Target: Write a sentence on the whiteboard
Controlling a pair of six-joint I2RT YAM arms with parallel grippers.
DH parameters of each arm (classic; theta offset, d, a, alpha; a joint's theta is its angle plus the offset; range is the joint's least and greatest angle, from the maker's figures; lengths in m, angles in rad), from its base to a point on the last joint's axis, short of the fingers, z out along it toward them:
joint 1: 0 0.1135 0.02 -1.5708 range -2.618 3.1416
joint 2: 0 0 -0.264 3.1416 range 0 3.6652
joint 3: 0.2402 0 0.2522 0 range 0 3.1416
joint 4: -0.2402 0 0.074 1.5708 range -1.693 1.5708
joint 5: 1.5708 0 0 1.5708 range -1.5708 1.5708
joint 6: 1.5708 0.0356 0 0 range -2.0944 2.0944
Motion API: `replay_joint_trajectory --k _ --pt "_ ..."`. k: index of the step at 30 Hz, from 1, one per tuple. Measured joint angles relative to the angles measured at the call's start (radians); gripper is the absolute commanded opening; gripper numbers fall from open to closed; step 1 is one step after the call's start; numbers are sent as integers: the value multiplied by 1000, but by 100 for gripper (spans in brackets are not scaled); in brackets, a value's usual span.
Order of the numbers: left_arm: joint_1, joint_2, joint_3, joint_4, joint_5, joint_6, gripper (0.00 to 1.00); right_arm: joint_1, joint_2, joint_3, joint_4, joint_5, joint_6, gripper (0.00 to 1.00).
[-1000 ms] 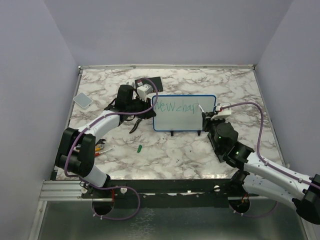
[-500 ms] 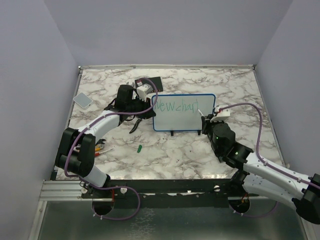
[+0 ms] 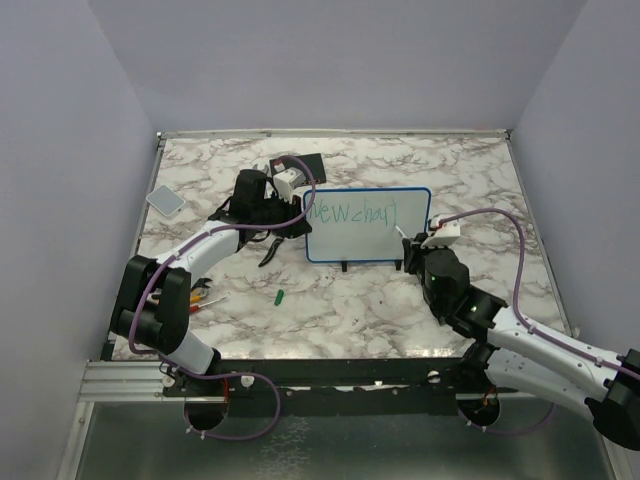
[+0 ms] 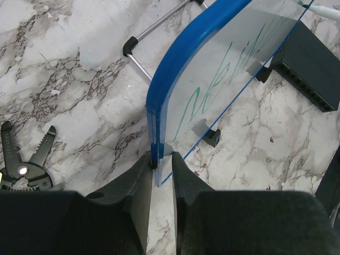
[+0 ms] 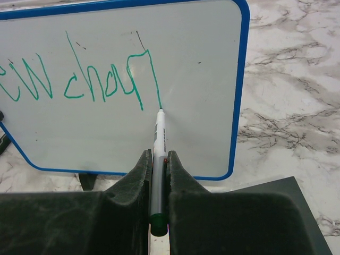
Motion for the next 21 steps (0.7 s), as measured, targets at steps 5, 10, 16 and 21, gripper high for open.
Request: replay_joint_trajectory --k 5,10,16,21 --pt "0 0 0 -1 0 0 21 0 -14 -1 -11 -8 0 0" --pt "-1 -2 0 -1 0 0 21 0 -87 -2 -25 -29 -2 1" --pt "-2 -4 0 -3 0 0 21 0 -147 -2 -23 -29 -8 1" --pt "-3 -5 0 -5 0 0 21 0 -150 -2 -12 -28 -36 1"
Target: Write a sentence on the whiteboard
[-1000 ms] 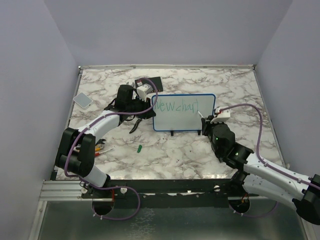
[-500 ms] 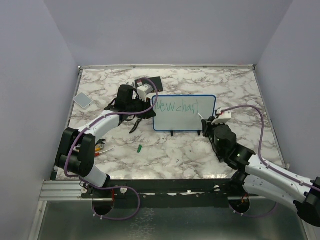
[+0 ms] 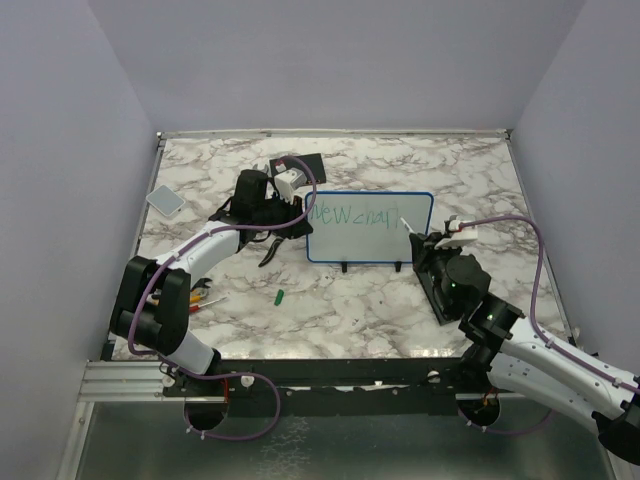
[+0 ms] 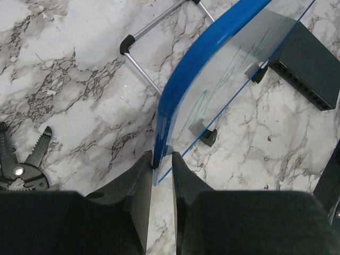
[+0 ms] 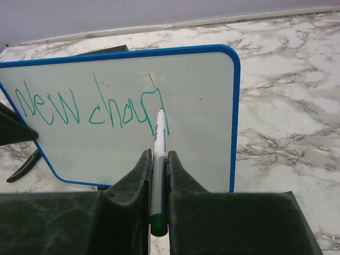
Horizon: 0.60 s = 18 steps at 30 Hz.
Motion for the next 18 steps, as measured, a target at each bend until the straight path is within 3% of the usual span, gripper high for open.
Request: replay_joint_trajectory --k 18 --pt "-2 -2 0 -2 -1 0 21 -72 38 0 71 5 -54 1"
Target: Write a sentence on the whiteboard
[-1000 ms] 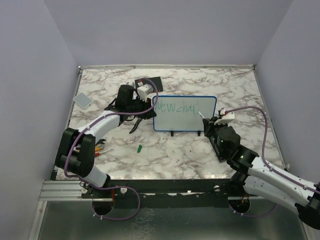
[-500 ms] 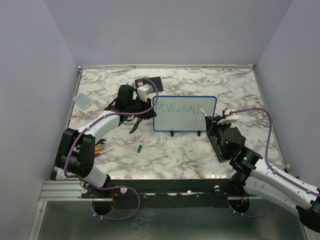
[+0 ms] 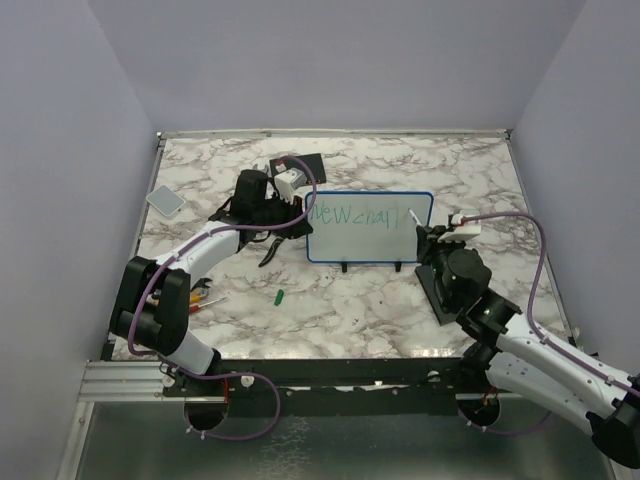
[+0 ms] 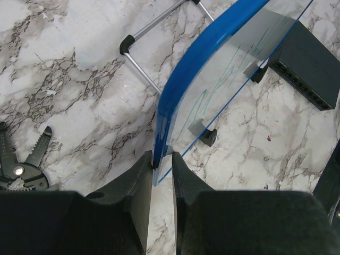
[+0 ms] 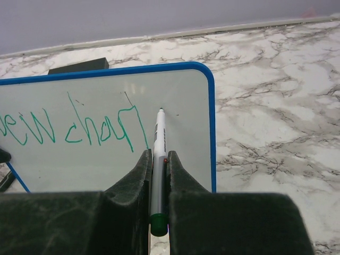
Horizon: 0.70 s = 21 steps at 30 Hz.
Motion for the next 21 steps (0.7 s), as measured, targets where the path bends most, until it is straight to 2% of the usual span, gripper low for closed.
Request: replay_joint_trajectory --k 21 --pt "0 0 0 0 -2 0 21 -12 77 0 28 -58 -9 1"
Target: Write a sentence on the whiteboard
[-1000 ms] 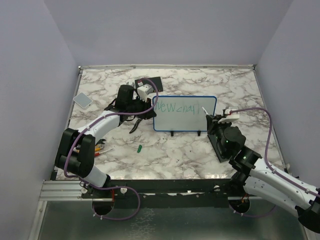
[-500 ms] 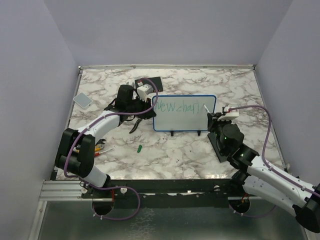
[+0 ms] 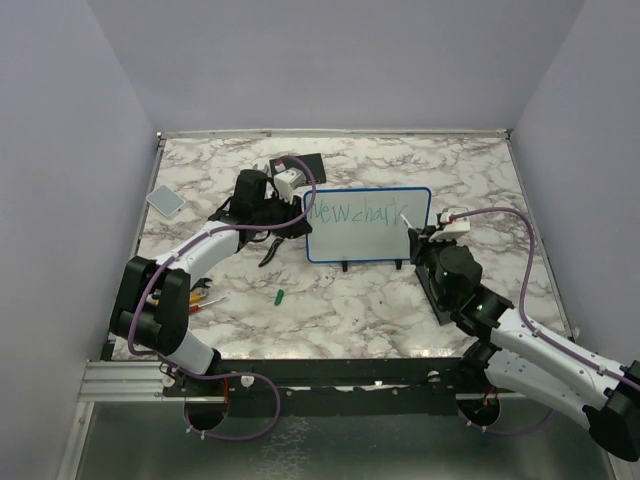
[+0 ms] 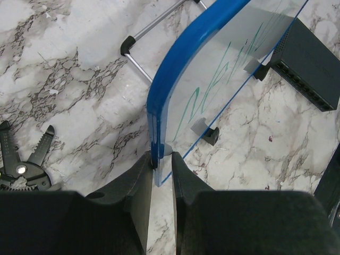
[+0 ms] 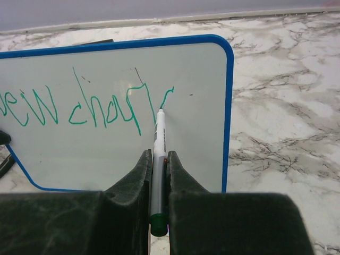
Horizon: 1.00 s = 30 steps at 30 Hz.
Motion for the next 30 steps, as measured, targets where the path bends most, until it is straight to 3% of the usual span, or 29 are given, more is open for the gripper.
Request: replay_joint_trajectory --k 18,30 --pt "0 0 0 0 0 0 21 0 -10 0 -85 47 102 1" --pt "-2 0 0 0 0 0 21 0 -126 -9 -100 23 73 1"
